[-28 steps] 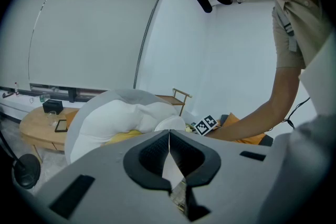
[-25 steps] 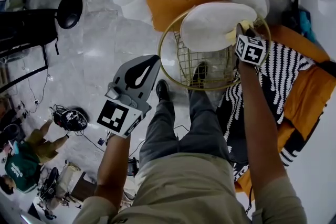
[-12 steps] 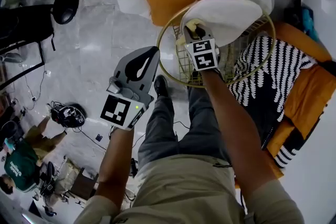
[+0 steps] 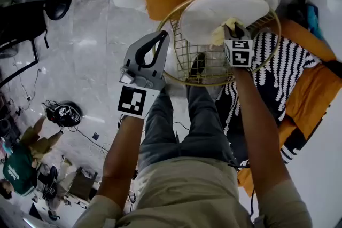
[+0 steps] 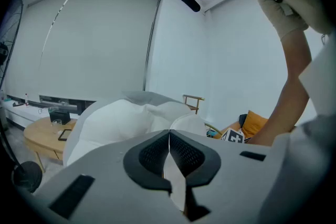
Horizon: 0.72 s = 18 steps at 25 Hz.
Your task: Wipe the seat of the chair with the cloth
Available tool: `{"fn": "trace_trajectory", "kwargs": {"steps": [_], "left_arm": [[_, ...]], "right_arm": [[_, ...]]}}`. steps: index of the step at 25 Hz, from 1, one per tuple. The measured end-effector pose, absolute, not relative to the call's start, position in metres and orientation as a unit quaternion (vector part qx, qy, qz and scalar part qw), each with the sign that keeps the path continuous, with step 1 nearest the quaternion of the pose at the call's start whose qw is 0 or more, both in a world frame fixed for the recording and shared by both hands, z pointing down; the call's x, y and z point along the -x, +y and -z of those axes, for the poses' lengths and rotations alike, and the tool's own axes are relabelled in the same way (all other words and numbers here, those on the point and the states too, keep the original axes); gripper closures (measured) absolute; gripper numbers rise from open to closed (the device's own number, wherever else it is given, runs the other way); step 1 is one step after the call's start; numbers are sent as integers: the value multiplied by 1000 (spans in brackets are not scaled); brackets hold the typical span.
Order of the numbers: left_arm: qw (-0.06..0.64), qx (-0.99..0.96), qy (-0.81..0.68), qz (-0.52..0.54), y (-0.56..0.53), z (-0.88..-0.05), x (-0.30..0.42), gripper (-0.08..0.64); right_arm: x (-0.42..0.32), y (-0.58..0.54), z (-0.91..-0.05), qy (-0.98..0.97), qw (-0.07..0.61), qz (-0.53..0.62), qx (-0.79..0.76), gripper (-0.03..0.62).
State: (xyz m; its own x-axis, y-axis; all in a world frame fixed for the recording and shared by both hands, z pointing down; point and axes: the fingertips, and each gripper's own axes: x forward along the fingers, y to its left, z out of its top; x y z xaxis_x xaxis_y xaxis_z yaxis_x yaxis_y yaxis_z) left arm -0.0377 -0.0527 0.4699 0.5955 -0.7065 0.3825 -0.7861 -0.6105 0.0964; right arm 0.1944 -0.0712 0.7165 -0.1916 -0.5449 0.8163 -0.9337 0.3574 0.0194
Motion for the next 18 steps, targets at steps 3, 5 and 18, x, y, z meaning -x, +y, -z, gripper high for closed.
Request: {"fn": "trace_trajectory", "kwargs": {"steps": [3,5,18], "left_arm": [[134,-883,-422,-154,-54,-475,35,540],[138,-883,-421,-156,-55,-478,33,540],[139,-883,-416,-165,-53,-490,45,540]], "right_arm": [[-243,-72,-720,-688,389,-269,-551,503],[-256,-72,-721,-672,391,-272,-566,503],[-38,-25,-759,-788,384,-297,-379,503]]}}
